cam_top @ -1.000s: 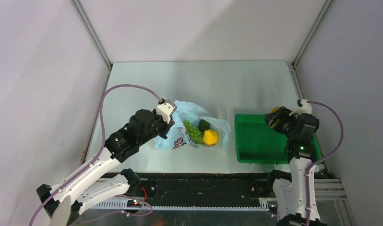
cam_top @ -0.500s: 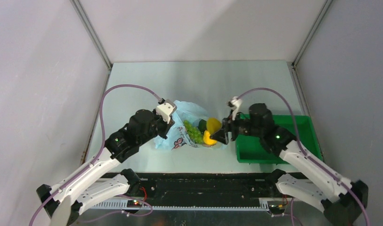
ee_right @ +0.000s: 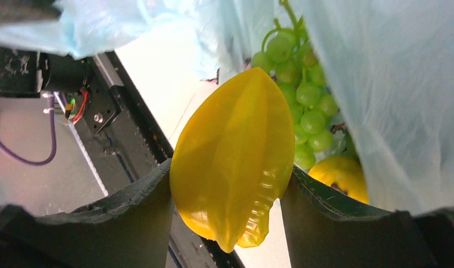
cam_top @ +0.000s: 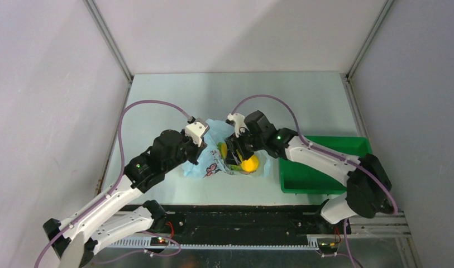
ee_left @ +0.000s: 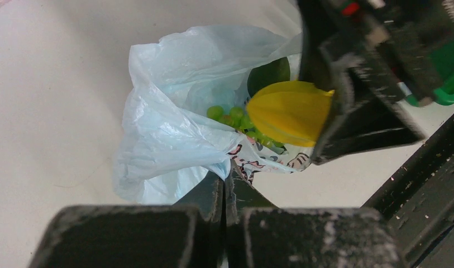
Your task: Place the fake fruits into the plastic bag and tie a complex knot
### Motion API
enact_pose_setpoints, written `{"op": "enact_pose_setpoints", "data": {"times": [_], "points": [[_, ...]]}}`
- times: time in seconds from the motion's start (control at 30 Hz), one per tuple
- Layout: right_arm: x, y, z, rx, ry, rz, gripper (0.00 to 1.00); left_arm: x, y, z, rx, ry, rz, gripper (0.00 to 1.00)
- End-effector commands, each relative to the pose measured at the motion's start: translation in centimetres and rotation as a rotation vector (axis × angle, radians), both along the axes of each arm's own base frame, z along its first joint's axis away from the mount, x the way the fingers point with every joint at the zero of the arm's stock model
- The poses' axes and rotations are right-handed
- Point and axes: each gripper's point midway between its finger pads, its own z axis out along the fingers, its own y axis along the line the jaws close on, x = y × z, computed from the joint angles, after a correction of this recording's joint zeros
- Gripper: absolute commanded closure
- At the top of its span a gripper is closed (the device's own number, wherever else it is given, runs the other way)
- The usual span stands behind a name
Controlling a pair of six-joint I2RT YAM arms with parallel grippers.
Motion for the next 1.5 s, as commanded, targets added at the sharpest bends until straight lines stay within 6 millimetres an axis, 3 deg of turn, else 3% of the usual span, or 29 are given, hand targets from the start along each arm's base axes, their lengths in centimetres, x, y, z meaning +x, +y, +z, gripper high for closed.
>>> {"op": "enact_pose_setpoints", "data": {"times": [0.0, 0.1, 0.13, 0.3, 0.43, 0.57, 0.7, 0.77, 0.87, 0.97, 1.13, 1.23, 1.47], "points": [[3.3, 2.0, 1.3, 0.020, -0.011, -0.057, 0.79, 0.1, -0.2, 1.0, -0.037, -0.023, -0.005, 1.00], [5.5, 2.7, 1.1, 0.011, -0.004, -0.105, 0.79, -0.2, -0.4, 1.1, -0.046, -0.023, -0.019, 1.00], [6.7, 2.4, 0.2, -0.014, 0.000, -0.153, 0.79, -0.3, -0.5, 1.2, -0.052, -0.024, -0.029, 1.00], [12.4, 1.6, -0.4, -0.013, -0.072, -0.390, 0.80, -0.7, -0.8, 1.6, -0.067, -0.034, -0.058, 1.00], [15.6, 1.3, -2.6, -0.044, -0.134, -0.514, 0.81, -1.2, -1.4, 1.8, -0.080, -0.032, -0.101, 1.00], [17.1, -0.2, -5.7, -0.150, -0.168, -0.615, 0.82, -1.1, -0.9, 2.2, -0.083, -0.057, -0.079, 1.00], [16.8, -1.1, -8.2, -0.248, -0.181, -0.633, 0.82, -0.8, -0.1, 2.9, -0.099, -0.098, -0.036, 1.00], [16.5, -1.0, -8.5, -0.266, -0.184, -0.629, 0.81, -0.7, 0.1, 3.0, -0.101, -0.104, -0.028, 1.00], [16.2, -0.7, -8.0, -0.260, -0.199, -0.620, 0.68, -0.5, 0.1, 2.6, -0.085, -0.091, -0.022, 1.00], [16.0, -0.2, -6.7, -0.233, -0.217, -0.598, 0.45, -0.4, 0.1, 2.3, -0.073, -0.078, -0.017, 1.00], [15.6, 0.2, -4.2, -0.188, -0.236, -0.573, 0.24, -0.3, 0.2, 2.2, -0.069, -0.077, -0.008, 1.00], [15.1, 0.0, -3.2, -0.166, -0.246, -0.575, 0.03, -0.2, 0.3, 2.3, -0.067, -0.080, -0.001, 1.00], [12.0, 0.9, 1.9, -0.034, -0.251, -0.447, 0.00, 0.0, 0.7, 2.3, -0.063, -0.084, 0.027, 1.00]]}}
